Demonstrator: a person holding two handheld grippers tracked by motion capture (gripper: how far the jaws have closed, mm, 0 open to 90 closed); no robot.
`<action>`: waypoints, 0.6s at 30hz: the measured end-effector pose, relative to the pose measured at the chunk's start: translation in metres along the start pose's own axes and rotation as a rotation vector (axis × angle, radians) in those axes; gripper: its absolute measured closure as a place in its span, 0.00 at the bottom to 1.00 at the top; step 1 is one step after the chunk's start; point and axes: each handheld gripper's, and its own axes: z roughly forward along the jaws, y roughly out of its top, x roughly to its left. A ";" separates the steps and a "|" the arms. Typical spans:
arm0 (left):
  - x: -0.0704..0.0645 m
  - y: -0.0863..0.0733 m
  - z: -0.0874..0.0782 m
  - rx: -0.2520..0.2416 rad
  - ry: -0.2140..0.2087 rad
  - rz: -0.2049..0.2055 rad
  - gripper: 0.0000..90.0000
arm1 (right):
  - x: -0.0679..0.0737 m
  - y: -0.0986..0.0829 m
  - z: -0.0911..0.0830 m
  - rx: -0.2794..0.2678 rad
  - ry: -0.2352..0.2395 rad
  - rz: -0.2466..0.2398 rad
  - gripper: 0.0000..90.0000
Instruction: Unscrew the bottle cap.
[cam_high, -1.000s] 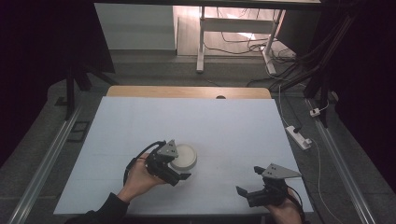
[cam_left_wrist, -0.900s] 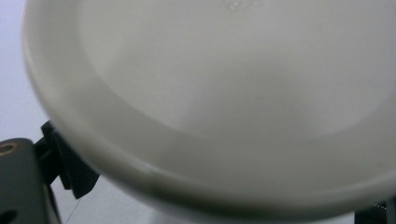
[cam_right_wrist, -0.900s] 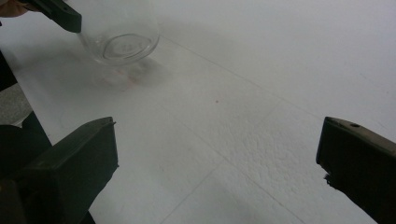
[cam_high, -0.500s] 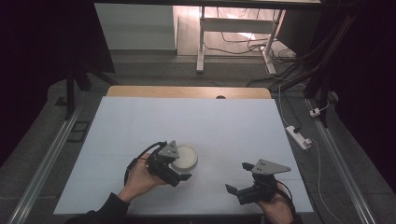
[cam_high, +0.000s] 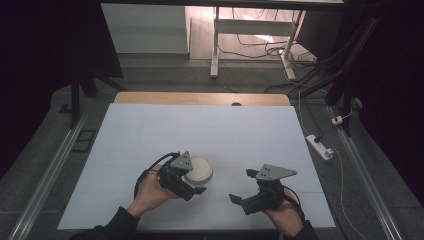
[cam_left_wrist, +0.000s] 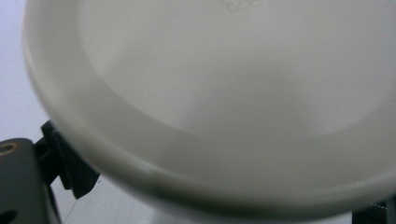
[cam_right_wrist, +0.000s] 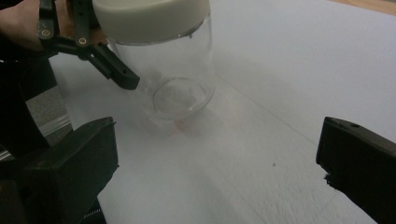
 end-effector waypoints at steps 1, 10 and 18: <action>0.000 0.000 0.000 0.000 0.000 0.001 0.09 | 0.001 0.002 0.002 -0.001 -0.004 -0.002 0.00; 0.000 0.000 0.001 0.003 -0.001 0.005 0.09 | 0.006 0.016 0.015 -0.002 0.022 -0.006 0.00; 0.000 0.001 0.003 0.003 -0.002 0.008 0.09 | 0.009 0.029 0.027 0.009 0.052 -0.027 0.00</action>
